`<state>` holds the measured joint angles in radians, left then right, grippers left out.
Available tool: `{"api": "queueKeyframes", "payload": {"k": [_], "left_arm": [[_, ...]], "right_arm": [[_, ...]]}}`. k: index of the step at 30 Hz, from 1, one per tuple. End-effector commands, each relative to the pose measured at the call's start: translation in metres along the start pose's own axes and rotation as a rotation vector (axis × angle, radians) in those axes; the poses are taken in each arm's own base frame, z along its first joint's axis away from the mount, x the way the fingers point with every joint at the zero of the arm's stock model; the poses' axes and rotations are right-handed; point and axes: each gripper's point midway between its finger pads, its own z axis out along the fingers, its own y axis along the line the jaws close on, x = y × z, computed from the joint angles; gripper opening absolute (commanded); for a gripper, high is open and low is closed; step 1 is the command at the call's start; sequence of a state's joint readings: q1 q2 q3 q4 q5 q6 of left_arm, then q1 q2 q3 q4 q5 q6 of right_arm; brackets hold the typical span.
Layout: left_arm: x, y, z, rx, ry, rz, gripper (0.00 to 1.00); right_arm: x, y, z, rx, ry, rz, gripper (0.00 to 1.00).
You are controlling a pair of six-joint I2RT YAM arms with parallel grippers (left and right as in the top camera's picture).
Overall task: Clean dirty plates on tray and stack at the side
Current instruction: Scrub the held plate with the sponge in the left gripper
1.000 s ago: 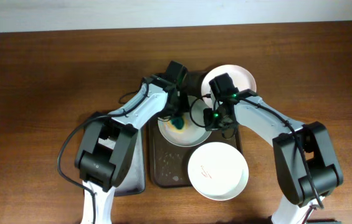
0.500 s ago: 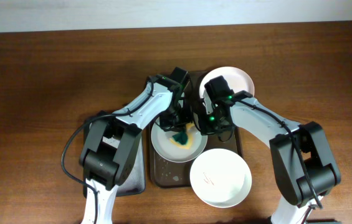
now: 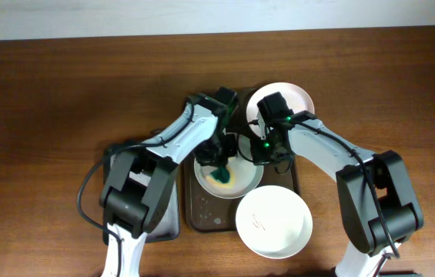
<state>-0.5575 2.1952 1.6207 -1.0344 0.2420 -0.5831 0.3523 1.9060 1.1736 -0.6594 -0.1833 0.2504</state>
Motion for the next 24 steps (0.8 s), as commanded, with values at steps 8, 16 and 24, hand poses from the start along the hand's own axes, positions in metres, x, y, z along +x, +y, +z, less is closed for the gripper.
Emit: {"api": "queueKeyframes", "payload": {"k": [8,16,24], "left_arm": [[0.067,0.009,0.046,-0.033,0.263,0.073,0.00],[0.000,0.118,-0.030,-0.365,-0.039,-0.118,0.00],[-0.017,0.091,-0.163,-0.147,-0.445,-0.039,0.01]], "right_arm": [[0.010,-0.002,0.011,0.019,0.035,-0.003,0.04],[0.010,-0.002,0.011,0.019,0.035,-0.003,0.04],[0.012,0.001,0.011,0.000,0.044,-0.004,0.04]]}}
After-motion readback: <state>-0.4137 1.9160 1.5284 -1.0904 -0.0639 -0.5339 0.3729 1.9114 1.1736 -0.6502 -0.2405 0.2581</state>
